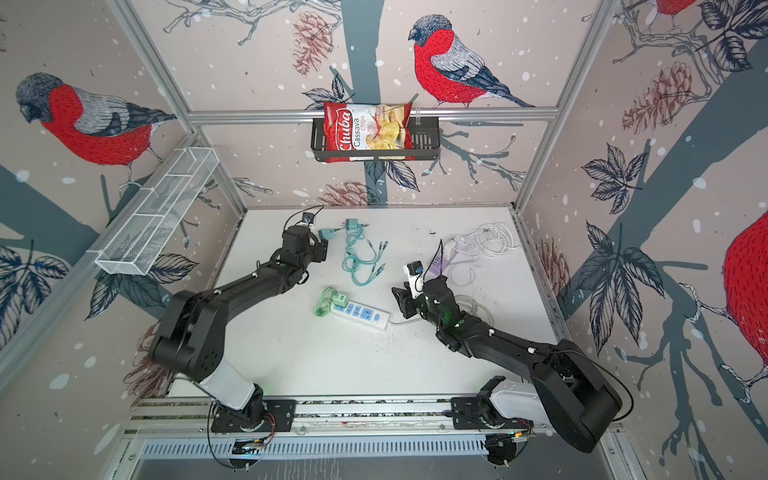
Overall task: Insert the plug
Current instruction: 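Lower the open left gripper over the teal charger block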
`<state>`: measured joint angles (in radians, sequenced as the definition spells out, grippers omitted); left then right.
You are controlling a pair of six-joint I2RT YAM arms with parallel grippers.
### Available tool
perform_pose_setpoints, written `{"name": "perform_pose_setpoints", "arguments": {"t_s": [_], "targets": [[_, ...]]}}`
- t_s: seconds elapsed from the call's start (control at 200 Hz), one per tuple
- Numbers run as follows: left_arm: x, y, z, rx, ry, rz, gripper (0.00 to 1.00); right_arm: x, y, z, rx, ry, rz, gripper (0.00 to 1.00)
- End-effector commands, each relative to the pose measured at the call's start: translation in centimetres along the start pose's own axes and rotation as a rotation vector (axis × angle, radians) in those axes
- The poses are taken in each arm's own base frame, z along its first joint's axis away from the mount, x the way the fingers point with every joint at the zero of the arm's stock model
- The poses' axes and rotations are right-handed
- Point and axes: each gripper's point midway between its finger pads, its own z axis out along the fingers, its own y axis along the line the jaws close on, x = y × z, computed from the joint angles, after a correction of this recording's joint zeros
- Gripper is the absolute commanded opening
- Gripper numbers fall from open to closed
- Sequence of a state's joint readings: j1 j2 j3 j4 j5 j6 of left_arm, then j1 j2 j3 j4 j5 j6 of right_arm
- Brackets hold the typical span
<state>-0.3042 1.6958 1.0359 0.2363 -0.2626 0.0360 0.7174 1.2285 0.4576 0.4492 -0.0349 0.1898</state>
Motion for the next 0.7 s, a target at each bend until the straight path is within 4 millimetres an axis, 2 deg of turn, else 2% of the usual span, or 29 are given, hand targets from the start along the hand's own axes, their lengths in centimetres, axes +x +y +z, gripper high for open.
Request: {"name": "perform_pose_setpoints", "arguments": {"t_s": [0.0,0.17,0.32,0.545,0.695], "targets": [[-1.2,-0.2,2.4,0.088,-0.031,0.006,0.78,-0.6,0.2,-0.3,-0.01,-0.035,0.03,0.45],[-1.0,0.7,7.0,0.178,-0.002,-0.04,0.76,-0.4,0.7,-0.8,-0.039,-0.034,0.018,0.45],[-0.3,0.0,10.9,0.199,0.07,-0.02,0.71,-0.3,1.0,-0.8,-0.052,-0.027,0.007,0.45],[-0.8,-0.3,13.4,0.21,0.097,-0.056,0.7,0.3,0.7,-0.7,-0.032,-0.008,0.009,0.44],[0.8,-0.6,14.9,0.216,0.214,-0.081,0.67,0.3,0.7,-0.6,-0.031,-0.005,0.01,0.44]]}}
